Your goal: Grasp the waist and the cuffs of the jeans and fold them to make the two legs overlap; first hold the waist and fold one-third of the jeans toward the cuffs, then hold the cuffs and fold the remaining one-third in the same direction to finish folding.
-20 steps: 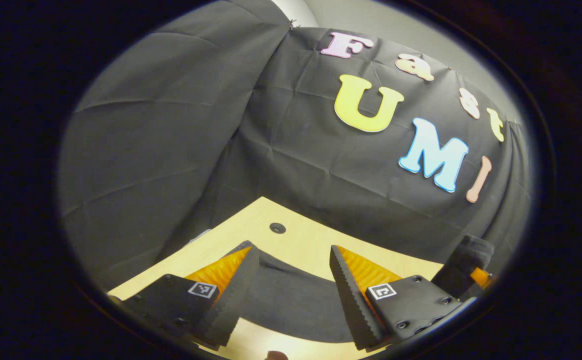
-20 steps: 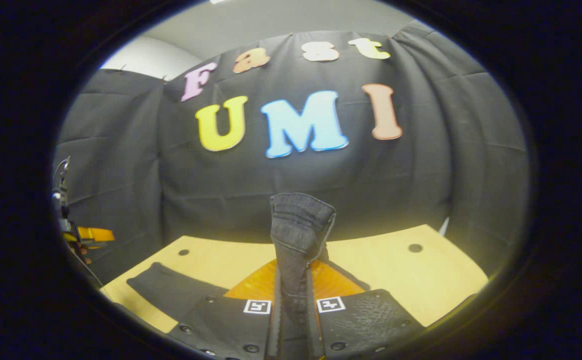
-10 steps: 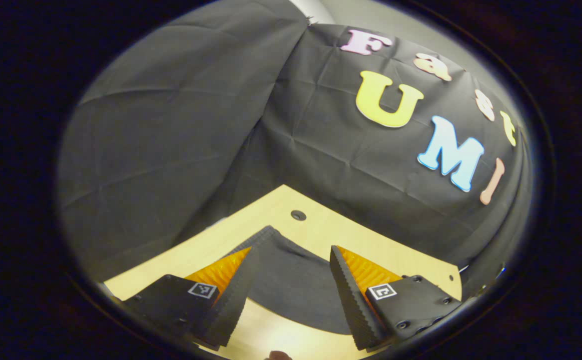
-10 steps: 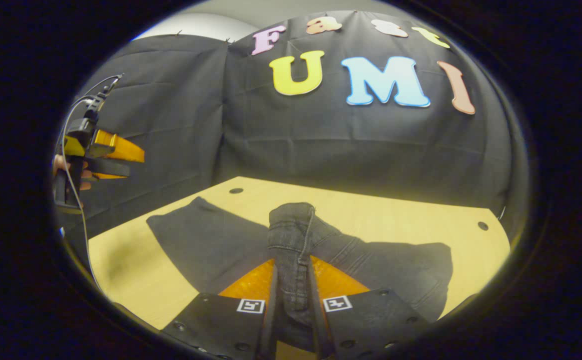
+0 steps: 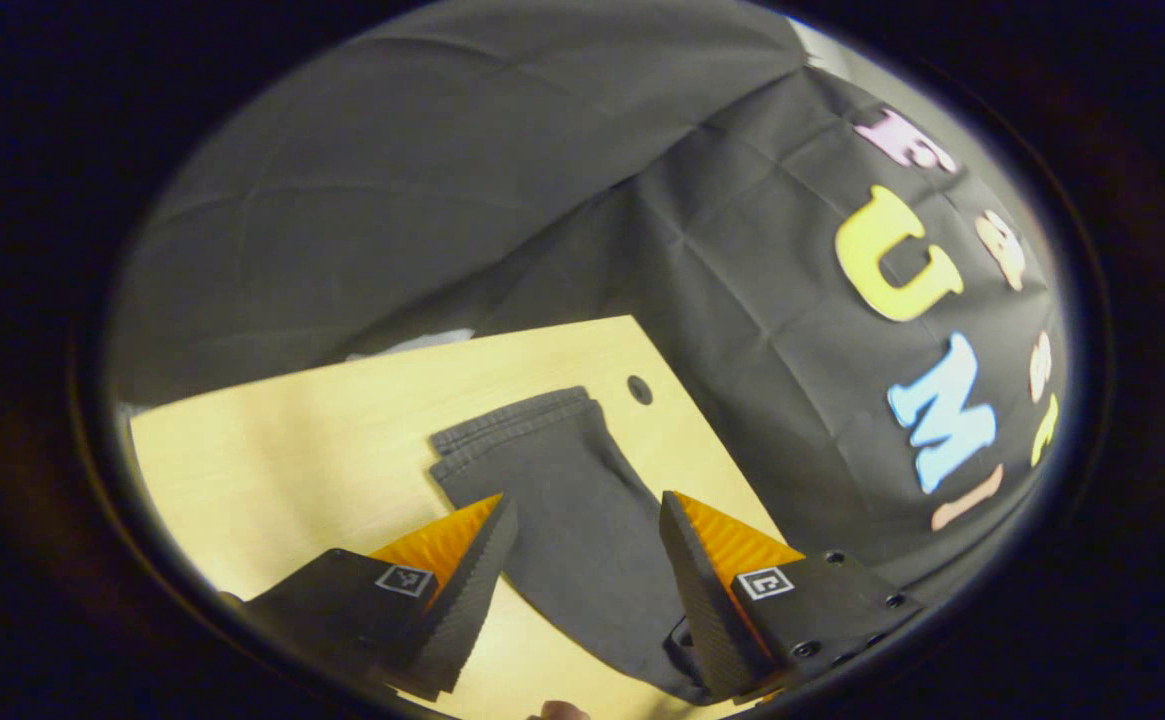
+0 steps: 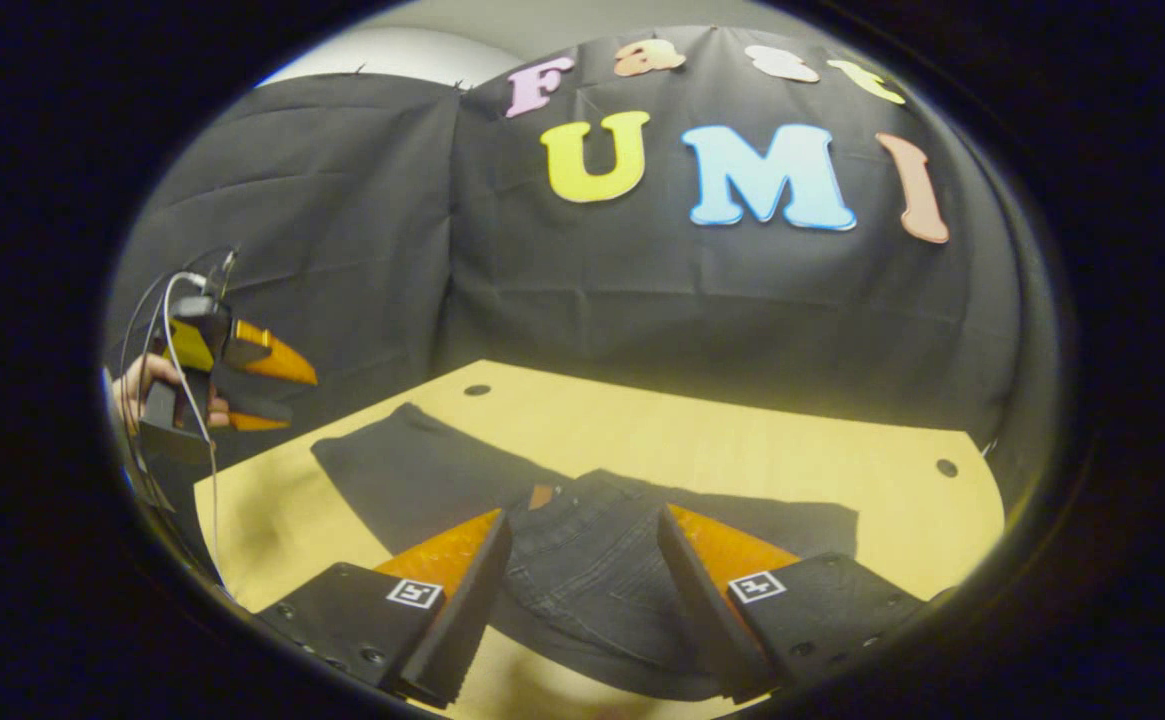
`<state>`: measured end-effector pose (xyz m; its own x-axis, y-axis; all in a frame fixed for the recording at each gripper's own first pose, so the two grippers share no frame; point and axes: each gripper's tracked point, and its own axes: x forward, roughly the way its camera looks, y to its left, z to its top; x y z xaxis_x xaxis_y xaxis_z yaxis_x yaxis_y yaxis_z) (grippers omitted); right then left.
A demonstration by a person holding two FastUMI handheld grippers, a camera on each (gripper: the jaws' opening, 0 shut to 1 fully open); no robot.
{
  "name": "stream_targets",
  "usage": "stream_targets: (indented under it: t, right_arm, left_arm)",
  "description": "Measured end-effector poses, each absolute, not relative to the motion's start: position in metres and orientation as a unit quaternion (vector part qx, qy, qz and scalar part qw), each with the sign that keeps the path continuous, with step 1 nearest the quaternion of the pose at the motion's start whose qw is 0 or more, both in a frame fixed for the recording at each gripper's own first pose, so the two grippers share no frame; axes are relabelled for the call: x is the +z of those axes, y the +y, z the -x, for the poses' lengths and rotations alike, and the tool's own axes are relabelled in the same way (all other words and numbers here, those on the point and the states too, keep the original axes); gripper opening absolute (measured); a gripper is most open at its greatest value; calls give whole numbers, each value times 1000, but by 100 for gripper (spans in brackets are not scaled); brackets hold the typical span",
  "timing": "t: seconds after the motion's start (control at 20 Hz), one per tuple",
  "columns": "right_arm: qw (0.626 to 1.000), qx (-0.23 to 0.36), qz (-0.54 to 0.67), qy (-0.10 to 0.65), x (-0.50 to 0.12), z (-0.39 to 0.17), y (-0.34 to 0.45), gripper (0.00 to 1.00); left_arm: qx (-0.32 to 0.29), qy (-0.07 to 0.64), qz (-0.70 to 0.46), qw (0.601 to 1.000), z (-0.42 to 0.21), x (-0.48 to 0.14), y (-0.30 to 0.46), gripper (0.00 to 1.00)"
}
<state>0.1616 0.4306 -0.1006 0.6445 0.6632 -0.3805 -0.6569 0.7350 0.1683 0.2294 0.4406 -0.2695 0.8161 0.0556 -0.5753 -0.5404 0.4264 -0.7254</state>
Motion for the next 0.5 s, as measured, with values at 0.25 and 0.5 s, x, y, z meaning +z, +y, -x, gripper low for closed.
stream_targets:
  t: [0.25,0.5]
  right_arm:
    - [951,255,13,176,-65,-200,369,89]
    - [966,172,6,192,-59,-222,327,95]
  left_arm:
    - [223,257,578,742,-230,-306,473,98]
    - [242,286,612,696,-228,-370,501,98]
